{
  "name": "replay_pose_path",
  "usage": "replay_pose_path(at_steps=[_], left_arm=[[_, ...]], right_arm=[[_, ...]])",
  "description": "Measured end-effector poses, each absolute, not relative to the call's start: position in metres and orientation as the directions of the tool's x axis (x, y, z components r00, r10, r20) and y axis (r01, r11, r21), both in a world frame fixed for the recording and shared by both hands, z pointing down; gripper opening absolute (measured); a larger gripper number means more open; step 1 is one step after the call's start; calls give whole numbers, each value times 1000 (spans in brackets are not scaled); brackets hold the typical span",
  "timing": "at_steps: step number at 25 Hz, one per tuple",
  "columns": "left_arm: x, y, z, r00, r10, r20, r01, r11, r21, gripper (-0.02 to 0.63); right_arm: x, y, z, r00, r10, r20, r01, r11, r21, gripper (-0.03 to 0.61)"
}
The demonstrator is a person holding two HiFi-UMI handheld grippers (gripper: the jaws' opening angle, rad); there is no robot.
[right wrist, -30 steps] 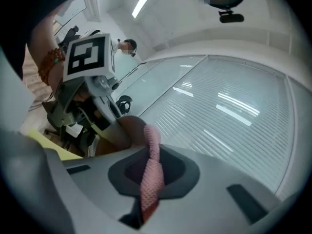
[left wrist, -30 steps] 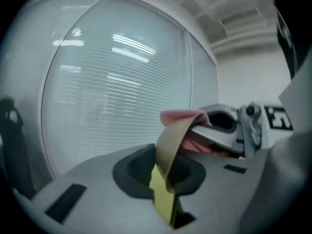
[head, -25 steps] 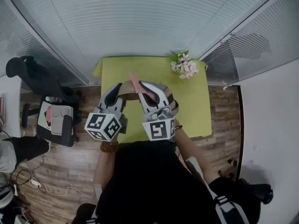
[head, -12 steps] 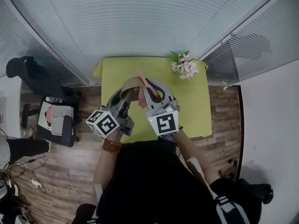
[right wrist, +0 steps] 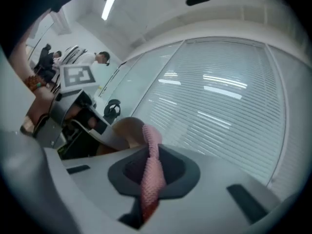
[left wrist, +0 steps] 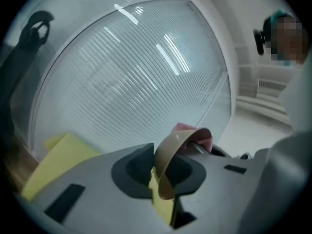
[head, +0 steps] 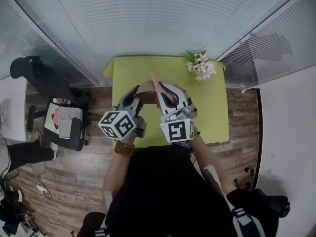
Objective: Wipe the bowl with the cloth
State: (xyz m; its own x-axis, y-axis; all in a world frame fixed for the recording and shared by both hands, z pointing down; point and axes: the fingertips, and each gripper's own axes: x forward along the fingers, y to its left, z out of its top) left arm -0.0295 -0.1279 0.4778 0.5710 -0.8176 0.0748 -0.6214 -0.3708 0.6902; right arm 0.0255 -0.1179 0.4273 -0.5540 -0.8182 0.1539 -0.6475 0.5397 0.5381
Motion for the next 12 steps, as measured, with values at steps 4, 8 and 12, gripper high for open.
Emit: replay_pose_path(at_steps=[4,8,12], left_arm=[[-49,-129,474,465,-884,-35,-422,-257,869,51],[-64,-138,500,397,-917,50,-456,-149,878,55],[-89,-150,530,373,-909,187,-609,-88,788,54]], right_arm=[[19,-122,422,-529,-840,118,-763,532,367,15],[17,-131,459,-548,-792,270,-793,594,136,26],[14,-117,492,-655,-643,397,-719,692,-66,14]])
